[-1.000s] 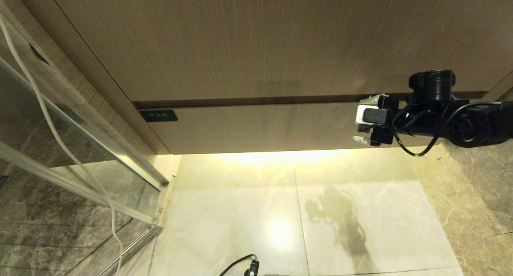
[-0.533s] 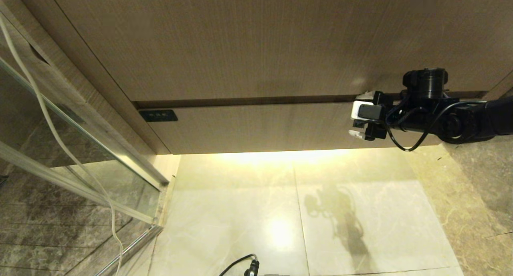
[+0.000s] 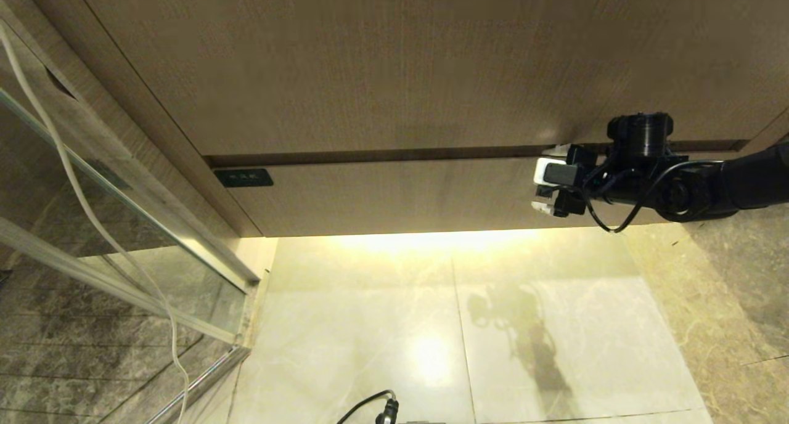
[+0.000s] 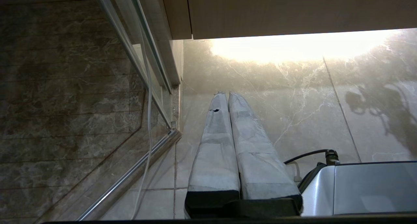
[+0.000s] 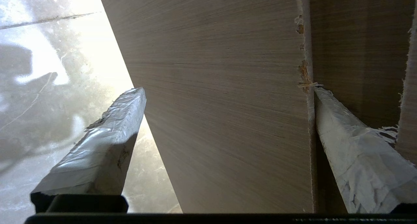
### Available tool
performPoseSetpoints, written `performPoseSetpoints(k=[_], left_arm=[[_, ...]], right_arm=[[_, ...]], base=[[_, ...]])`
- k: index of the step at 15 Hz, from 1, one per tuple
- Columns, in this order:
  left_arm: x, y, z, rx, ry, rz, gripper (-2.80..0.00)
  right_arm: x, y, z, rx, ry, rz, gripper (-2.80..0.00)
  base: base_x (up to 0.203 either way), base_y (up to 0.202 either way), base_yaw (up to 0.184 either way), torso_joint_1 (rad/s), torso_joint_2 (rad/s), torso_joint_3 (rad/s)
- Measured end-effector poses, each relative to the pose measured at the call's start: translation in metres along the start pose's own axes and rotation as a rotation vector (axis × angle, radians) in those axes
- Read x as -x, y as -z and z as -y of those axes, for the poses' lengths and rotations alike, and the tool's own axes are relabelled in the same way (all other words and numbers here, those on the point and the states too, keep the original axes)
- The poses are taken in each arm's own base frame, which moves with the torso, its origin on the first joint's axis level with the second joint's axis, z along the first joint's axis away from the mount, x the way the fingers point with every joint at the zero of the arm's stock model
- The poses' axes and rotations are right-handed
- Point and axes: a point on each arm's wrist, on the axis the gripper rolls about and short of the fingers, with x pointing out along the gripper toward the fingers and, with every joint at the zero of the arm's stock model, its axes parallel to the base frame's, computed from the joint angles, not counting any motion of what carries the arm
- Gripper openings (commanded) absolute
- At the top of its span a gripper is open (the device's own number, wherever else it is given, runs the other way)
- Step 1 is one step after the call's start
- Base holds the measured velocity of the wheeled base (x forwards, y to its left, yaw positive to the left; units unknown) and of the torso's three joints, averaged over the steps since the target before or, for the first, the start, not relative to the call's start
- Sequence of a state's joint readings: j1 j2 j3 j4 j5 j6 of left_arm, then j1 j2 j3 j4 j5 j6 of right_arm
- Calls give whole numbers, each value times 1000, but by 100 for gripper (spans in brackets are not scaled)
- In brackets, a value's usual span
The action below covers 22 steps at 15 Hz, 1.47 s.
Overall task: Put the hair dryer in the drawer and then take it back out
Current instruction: Pull open the drawer
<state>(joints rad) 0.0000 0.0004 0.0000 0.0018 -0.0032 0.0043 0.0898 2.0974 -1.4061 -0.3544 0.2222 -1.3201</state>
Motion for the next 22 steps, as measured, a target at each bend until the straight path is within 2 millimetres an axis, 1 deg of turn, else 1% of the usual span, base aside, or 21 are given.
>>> performPoseSetpoints(k=[3,5,7,9,11,12,13,15,16,18,19,22], left_arm=[[0,0,0,0,0,0,-280],[0,0,0,0,0,-1,-280],[0,0,0,-1,0,0,-280],[0,0,0,0,0,-1,-280],[0,0,0,0,0,1,-280],[0,0,0,0,0,0,-280],[0,0,0,0,0,0,-280],[0,0,0,0,0,2,-280],[0,0,0,0,0,1,-280],[0,0,0,0,0,-1,-280],[0,0,0,0,0,0,-280],[0,0,0,0,0,0,-280]], right_arm=[[-2,6,-4,-13,-12,-16,0],[4,8,-10,-66,-64,-50,0],[17,9,-18,-128,-165,-103,0],[37,14,-28,-189,-310,-186,0],[54,14,-37,-251,-417,-242,0],[59,13,-37,-265,-429,-253,0],[61,12,-33,-263,-404,-244,0],[70,11,-38,-270,-452,-252,0],[74,10,-37,-270,-445,-249,0],[82,6,-27,-262,-361,-220,0],[92,3,-24,-259,-337,-212,0],[133,-3,-24,-282,-312,-222,0]], base=[[0,0,0,0,0,0],[0,0,0,0,0,0],[0,0,0,0,0,0],[0,0,0,0,0,0],[0,0,0,0,0,0],[0,0,0,0,0,0],[0,0,0,0,0,0],[0,0,0,0,0,0],[0,0,0,0,0,0],[0,0,0,0,0,0],[0,0,0,0,0,0],[0,0,0,0,0,0]])
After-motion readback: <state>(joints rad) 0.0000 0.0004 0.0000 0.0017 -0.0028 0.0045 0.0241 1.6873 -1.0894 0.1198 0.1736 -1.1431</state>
